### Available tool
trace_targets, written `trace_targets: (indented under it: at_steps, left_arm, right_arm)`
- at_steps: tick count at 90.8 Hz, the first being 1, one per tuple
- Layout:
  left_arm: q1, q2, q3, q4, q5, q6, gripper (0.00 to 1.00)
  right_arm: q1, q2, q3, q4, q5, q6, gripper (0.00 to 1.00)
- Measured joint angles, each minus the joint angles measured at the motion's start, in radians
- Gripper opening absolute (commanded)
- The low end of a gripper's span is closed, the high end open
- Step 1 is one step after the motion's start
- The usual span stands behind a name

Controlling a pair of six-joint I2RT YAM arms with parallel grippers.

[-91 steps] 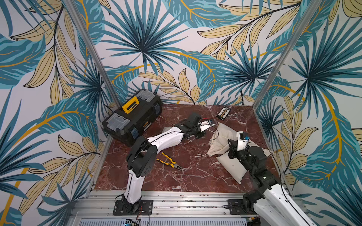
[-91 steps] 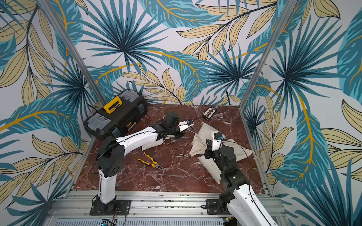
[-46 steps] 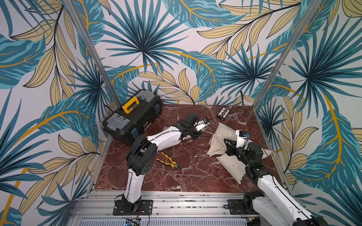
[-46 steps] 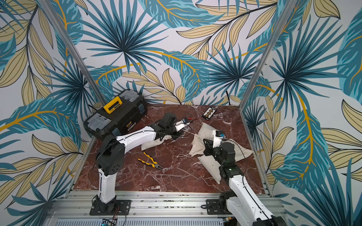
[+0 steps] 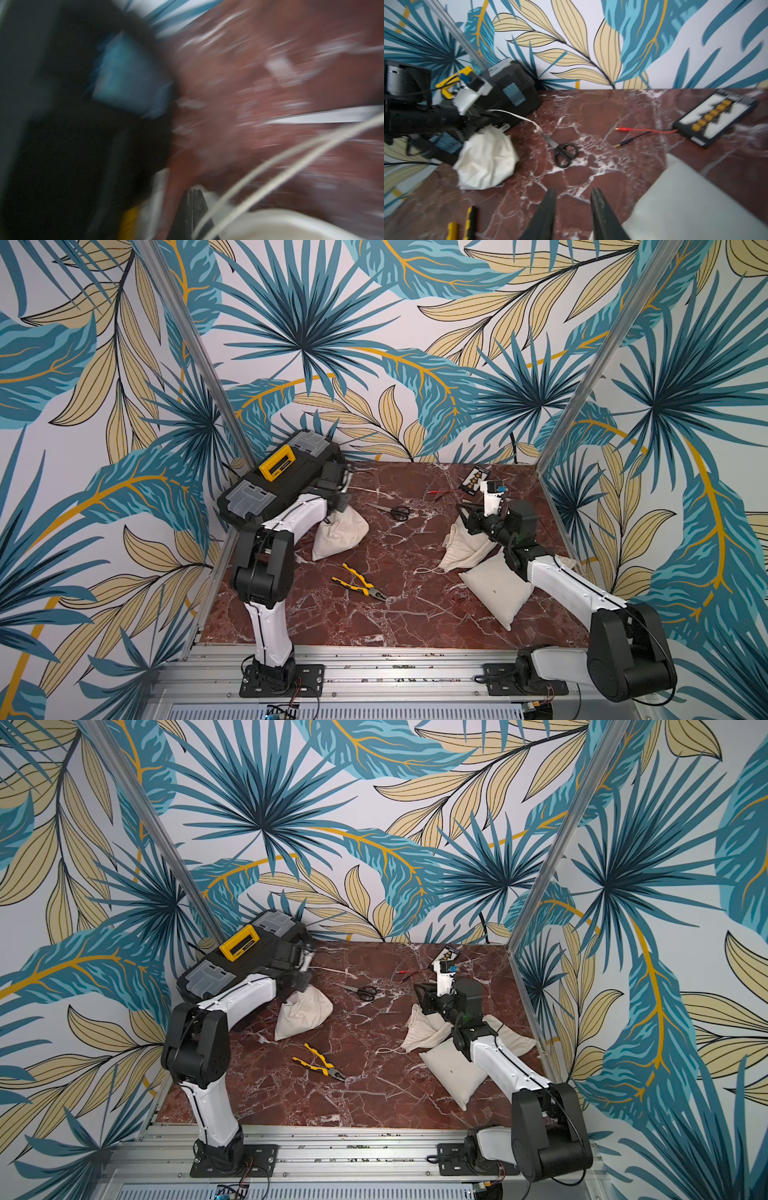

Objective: Close the soil bag
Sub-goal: Place the soil bag at the center of the board, then pick up the soil bag from the center of the board.

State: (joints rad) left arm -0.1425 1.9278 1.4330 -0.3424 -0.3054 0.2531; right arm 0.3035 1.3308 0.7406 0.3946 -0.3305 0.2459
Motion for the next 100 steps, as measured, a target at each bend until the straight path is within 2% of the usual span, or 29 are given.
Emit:
trace_targets:
  at_steps: [1, 3, 10, 15, 31, 41, 60, 70, 76, 80, 91, 93, 97, 100]
  left_arm:
    - [0.031, 0.003, 0.0, -0.03, 0.043, 0.001, 0.12]
    - [0.056, 0.004, -0.014, -0.051, 0.024, -0.009, 0.14]
    - [0.084, 0.019, -0.041, -0.1, -0.117, -0.018, 0.19]
    - [0.079, 0.025, -0.041, -0.11, -0.159, -0.027, 0.26]
    - [0.015, 0.015, -0.039, -0.106, -0.188, -0.035, 0.44]
    - [-0.036, -0.029, -0.051, -0.095, -0.165, -0.031, 0.57]
    - [-0.137, -0.14, -0.064, -0.09, -0.092, -0.048, 0.71]
    - [-0.18, -0.204, -0.098, -0.083, -0.045, -0.069, 0.79]
    - [-0.196, -0.237, -0.114, -0.082, -0.013, -0.089, 0.94]
    - [-0.205, -0.259, -0.127, -0.081, 0.009, -0.09, 1.0]
    - [-0.225, -0.33, -0.166, -0.071, 0.077, -0.109, 1.0]
    - [-0.226, -0.342, -0.169, -0.071, 0.087, -0.113, 1.0]
    - [-0.232, -0.362, -0.172, -0.067, 0.109, -0.117, 1.0]
    - [-0.237, -0.378, -0.175, -0.063, 0.122, -0.121, 1.0]
  right_arm:
    - [0.001, 0.001, 0.004, -0.003, 0.007, 0.003, 0.45]
    - [0.005, 0.002, 0.009, -0.008, 0.018, -0.005, 0.46]
    - [0.027, 0.003, 0.024, -0.061, 0.065, -0.019, 0.52]
    - [0.044, 0.002, 0.029, -0.113, 0.104, -0.035, 0.55]
    - [0.088, -0.021, 0.007, -0.244, 0.244, -0.048, 0.64]
    - [0.12, -0.026, 0.003, -0.297, 0.336, -0.051, 0.7]
    - [0.173, 0.009, -0.008, -0.306, 0.483, -0.047, 0.79]
    - [0.195, 0.059, -0.009, -0.312, 0.559, -0.04, 0.8]
    - [0.203, 0.085, -0.009, -0.307, 0.594, -0.036, 0.81]
    - [0.207, 0.106, -0.009, -0.298, 0.608, -0.036, 0.81]
    - [0.215, 0.17, -0.002, -0.262, 0.614, -0.037, 0.76]
    - [0.217, 0.181, 0.0, -0.255, 0.611, -0.037, 0.73]
    - [0.22, 0.203, 0.004, -0.238, 0.604, -0.034, 0.55]
    - [0.221, 0.218, 0.008, -0.23, 0.597, -0.036, 0.45]
